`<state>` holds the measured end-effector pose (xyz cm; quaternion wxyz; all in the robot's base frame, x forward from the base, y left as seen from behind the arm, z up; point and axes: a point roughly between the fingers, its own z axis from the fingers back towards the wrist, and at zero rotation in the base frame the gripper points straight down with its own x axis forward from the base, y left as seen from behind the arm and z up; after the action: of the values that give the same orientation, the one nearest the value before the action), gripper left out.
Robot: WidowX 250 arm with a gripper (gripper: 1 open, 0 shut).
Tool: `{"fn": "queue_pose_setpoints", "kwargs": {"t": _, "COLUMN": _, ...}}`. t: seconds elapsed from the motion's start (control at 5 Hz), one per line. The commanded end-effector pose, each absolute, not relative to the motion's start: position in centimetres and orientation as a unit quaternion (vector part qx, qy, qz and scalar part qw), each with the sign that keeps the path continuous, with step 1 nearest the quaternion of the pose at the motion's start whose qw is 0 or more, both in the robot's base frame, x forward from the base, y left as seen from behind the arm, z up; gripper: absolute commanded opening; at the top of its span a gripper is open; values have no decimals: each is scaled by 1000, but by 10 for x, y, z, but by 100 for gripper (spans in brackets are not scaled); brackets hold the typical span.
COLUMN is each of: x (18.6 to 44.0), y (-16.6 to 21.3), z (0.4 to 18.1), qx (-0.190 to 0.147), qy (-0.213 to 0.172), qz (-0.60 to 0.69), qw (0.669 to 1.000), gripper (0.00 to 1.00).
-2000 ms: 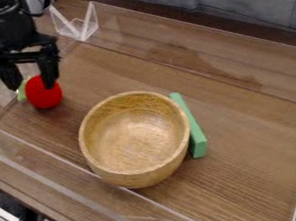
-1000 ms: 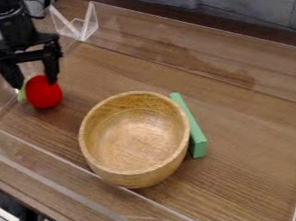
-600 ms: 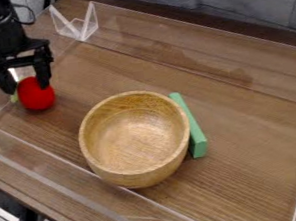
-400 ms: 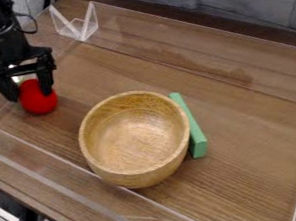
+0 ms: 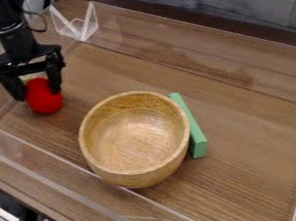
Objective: Move the red fruit to the right
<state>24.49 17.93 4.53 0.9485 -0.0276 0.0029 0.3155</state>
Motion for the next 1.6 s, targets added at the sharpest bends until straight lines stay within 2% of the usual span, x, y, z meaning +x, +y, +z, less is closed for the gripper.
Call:
{"fn": "queue_pose_setpoints", "kwargs": {"t": 0.0, "x": 263, "y": 197, "z": 71, "qx": -16, "qy": -45, "qz": 329, "qw": 943, "gripper": 100}}
{"fn": "queue_pose_setpoints", "kwargs": {"t": 0.2, "x": 264, "y": 199, "z": 65, "qx": -13, "qy": -44, "qz": 339, "qw": 940, "gripper": 0}}
{"fn": "queue_pose_setpoints", "kwargs": {"t": 0.6, "x": 276, "y": 188, "z": 90, "qx": -22, "qy": -57, "qz": 336, "qw": 940, "gripper": 0}}
{"fn": "queue_pose_setpoints", "kwargs": {"t": 0.8, "x": 279, "y": 167, "z": 97, "qx": -32, "qy": -62, "qz": 313, "qw": 947, "gripper": 0}}
{"fn": "queue_pose_setpoints", "kwargs": {"t": 1.0, "x": 281, "y": 137, "z": 101, "qx": -43, "qy": -64, "qz": 277, "qw": 958, "gripper": 0}}
{"fn": "queue_pose_setpoints", "kwargs": {"t": 1.4, "x": 295, "y": 46, "z": 128, "qx": -63, "qy": -60, "qz": 120, "qw": 989, "gripper": 0}}
